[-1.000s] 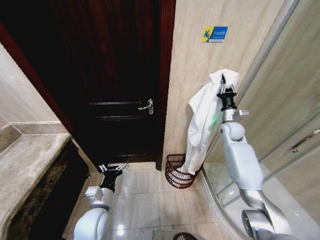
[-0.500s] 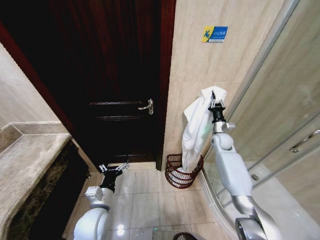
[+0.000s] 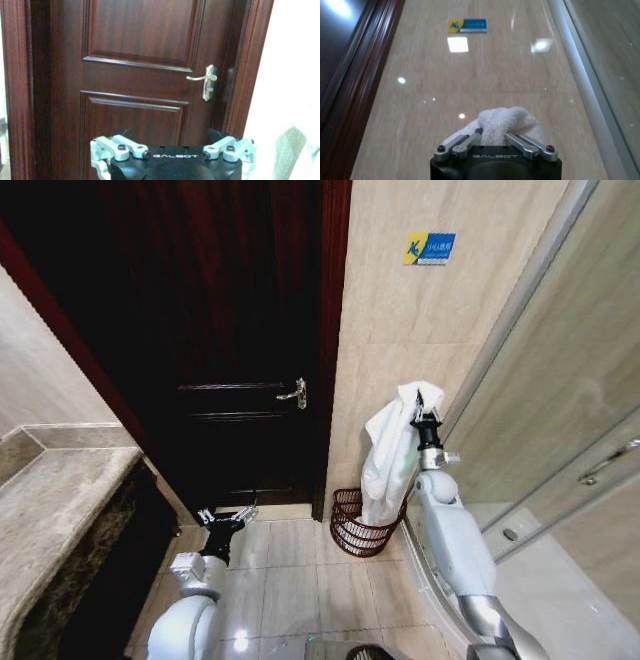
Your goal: Discard the used towel into the hamper.
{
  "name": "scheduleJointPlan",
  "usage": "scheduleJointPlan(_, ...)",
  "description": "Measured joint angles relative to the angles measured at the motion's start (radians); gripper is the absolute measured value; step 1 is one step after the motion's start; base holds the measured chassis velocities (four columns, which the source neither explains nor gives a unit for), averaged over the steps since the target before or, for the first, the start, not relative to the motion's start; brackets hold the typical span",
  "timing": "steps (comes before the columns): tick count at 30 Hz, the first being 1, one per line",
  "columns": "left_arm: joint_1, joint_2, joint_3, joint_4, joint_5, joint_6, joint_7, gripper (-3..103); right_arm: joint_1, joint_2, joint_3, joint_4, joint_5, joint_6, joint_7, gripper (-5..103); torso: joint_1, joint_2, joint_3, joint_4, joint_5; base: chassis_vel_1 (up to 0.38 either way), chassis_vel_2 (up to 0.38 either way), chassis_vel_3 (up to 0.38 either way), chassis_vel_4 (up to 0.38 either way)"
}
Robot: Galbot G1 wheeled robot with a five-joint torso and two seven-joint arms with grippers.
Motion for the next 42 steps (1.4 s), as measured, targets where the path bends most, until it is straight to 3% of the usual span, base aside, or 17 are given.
scheduleJointPlan(19,0.000,0.000,0.000,0.000,0.000,0.000,0.000,100,-0.038,0.064,0.000,-0.246,-0.046,0.169,-0.067,8,0.000,0.000,0.000,0.0000,0.0001,0.000,0.000,0.000,0.000)
scheduleJointPlan(25,0.000,0.000,0.000,0.000,0.000,0.000,0.000,100,-0.040,0.070,0.003,-0.287,-0.053,0.187,-0.077,8,0.000,0.000,0.000,0.0000,-0.0004,0.000,0.000,0.000,0.000)
scheduleJointPlan(35,0.000,0.000,0.000,0.000,0.000,0.000,0.000,100,0.023,0.090,0.018,-0.498,-0.074,0.255,-0.105,8,0.000,0.000,0.000,0.0001,0.0002,0.000,0.000,0.000,0.000)
scheduleJointPlan(42,0.000,0.000,0.000,0.000,0.000,0.000,0.000,100,0.038,0.090,0.014,-0.549,-0.064,0.253,-0.115,8,0.000,0.000,0.000,0.0001,0.0000,0.000,0.000,0.000,0.000)
